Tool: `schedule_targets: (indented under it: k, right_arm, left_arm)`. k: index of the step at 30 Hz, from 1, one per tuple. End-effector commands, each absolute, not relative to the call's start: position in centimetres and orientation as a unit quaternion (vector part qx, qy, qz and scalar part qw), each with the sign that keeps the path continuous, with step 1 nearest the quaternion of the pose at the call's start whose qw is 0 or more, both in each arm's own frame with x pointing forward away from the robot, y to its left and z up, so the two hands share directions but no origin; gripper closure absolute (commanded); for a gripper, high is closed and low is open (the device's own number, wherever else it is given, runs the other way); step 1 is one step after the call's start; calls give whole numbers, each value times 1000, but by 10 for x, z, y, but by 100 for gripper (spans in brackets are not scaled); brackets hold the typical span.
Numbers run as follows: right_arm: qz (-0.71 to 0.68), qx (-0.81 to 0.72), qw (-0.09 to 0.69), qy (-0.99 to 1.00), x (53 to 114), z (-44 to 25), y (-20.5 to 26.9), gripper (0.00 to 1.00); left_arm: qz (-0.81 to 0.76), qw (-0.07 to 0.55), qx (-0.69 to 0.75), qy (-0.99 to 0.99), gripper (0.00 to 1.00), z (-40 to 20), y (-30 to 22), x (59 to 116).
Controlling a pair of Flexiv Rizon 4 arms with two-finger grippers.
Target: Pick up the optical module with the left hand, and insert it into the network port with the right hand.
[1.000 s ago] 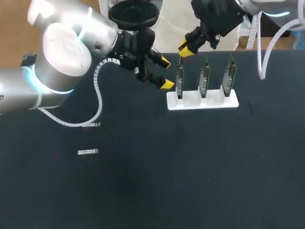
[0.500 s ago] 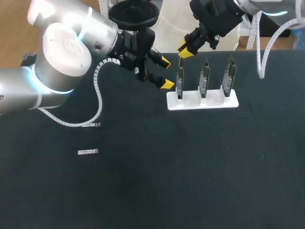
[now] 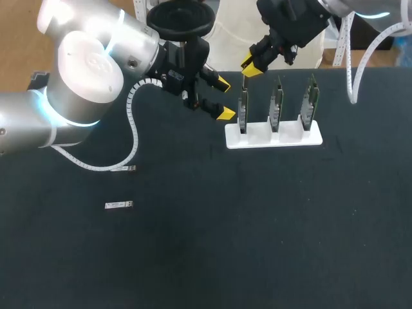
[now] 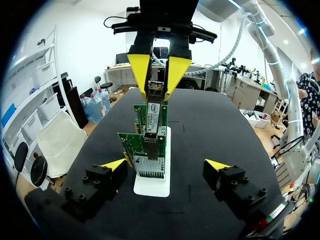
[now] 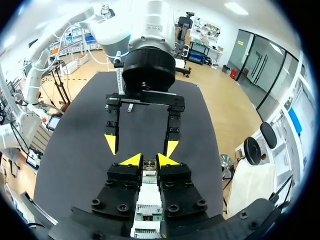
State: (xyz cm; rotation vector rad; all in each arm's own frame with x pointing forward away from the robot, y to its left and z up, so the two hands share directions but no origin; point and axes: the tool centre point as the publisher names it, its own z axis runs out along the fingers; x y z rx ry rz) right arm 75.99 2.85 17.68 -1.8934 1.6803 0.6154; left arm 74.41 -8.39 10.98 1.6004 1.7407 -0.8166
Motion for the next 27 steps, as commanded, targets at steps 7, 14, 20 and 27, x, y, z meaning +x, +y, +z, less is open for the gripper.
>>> schedule_targets:
  k: [7, 14, 20, 27]
  right_arm:
    - [231, -700, 263, 623, 760, 174, 29, 100]
    - [235, -694, 262, 628, 758, 171, 29, 100]
    - [235, -691, 261, 632, 758, 168, 28, 100]
    - [239, -686, 267, 632, 757, 173, 28, 100]
  left_arm:
    - [-308, 314, 607, 662, 0, 110, -84, 744]
    - [-308, 314, 607, 662, 0, 110, -84, 744]
    - [-308, 314, 607, 662, 0, 110, -84, 744]
    - [-308, 314, 607, 662, 0, 110, -84, 744]
